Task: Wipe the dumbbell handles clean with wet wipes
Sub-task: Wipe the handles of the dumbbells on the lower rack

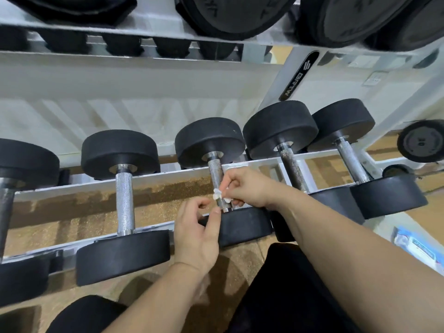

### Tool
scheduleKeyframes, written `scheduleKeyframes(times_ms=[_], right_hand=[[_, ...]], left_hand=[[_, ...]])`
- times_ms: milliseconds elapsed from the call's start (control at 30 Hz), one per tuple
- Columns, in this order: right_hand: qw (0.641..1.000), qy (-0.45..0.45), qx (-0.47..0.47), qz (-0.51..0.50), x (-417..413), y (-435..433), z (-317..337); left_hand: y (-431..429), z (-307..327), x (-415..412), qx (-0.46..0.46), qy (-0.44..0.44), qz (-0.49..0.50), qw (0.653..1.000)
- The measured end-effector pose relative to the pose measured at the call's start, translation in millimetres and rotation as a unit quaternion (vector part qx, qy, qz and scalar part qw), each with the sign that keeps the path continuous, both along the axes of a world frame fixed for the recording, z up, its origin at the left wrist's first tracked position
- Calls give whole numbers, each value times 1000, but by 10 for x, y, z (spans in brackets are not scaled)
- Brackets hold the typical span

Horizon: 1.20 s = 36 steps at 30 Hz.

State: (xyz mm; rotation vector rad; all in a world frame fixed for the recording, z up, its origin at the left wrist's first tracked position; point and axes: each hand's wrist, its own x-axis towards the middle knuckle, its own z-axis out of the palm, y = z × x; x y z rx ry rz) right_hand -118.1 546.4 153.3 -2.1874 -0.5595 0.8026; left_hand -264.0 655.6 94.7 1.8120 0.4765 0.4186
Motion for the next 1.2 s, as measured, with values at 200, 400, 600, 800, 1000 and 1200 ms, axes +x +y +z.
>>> scheduleKeyframes(times_ms=[200, 400, 600, 800, 1000, 1200], right_hand=[[979, -66, 93, -168, 145, 199, -135], [1000, 22, 16, -5, 102, -80, -72], [989, 102, 83, -65, 193, -47, -142], [967, 106, 147, -179, 331, 197, -325], [982, 144, 96, -71, 137, -130, -246], [951, 165, 154, -210, 386, 138, -261]], left_hand=[[25, 188, -37, 70, 22, -54, 996], [-102, 462, 218, -35, 138, 38, 989], [-234, 491, 275, 11, 192, 99, 976], [-326, 583, 270, 12, 180, 118, 976], [-339, 616, 270, 5, 173, 123, 977], [-340, 617, 264, 7, 167, 115, 979]])
